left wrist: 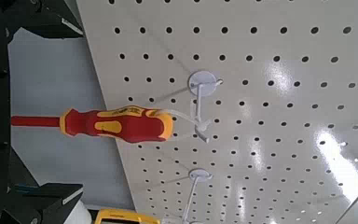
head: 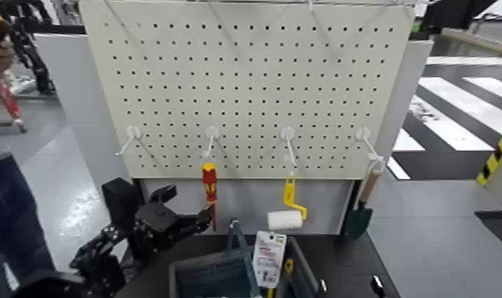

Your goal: Put the red screwdriver into the crate.

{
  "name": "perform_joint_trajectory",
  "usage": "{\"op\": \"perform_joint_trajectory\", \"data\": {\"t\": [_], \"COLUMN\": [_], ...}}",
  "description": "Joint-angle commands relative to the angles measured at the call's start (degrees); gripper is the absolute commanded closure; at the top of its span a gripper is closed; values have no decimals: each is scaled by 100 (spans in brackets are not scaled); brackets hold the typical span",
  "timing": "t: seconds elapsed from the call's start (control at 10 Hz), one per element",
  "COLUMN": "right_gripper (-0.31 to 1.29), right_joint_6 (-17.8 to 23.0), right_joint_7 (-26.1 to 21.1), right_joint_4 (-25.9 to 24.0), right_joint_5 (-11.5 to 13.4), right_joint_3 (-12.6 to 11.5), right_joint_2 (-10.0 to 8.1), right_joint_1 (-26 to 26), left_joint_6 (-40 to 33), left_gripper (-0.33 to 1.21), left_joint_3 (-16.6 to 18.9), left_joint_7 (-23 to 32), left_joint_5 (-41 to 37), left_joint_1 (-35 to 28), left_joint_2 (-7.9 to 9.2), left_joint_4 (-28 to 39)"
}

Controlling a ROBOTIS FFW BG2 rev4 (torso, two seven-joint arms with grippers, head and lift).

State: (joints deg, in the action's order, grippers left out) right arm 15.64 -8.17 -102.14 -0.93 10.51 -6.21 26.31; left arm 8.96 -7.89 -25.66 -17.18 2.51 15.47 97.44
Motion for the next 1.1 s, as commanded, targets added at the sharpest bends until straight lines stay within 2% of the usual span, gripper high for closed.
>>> {"op": "perform_joint_trajectory", "data": {"t": [0.1,0.6,0.7,0.8,0.9,1.0,1.1], "right_gripper": [19,19,19,19,19,19,19], "right_joint_6": [9,-17,-17,-8,-8,-8,-8], "right_joint_7": [-1,-9,-9,-9,-9,-9,-9], "right_joint_4": [1,1,1,-7,-7,-7,-7], "right_joint_5": [-13,-13,-13,-13,-21,-21,-21], "right_joint_3": [13,30,30,30,30,21,13], "right_joint_2": [-3,-11,-11,-11,-11,-3,6], "right_joint_1": [-12,-21,-21,-12,-12,-3,-3], "left_joint_6": [168,106,106,159,194,264,282], "left_gripper": [13,14,23,57,77,82,105], "left_joint_3": [-187,-740,-775,-784,-740,-714,-696], "left_joint_7": [-229,-581,-616,-616,-616,-616,-607], "left_joint_5": [-5,-295,-312,-312,-330,-312,-312], "left_joint_1": [417,1225,1278,1278,1252,1225,1216], "left_joint_2": [79,246,246,255,238,229,220], "left_joint_4": [-252,-1034,-1087,-1087,-1069,-1008,-955]}}
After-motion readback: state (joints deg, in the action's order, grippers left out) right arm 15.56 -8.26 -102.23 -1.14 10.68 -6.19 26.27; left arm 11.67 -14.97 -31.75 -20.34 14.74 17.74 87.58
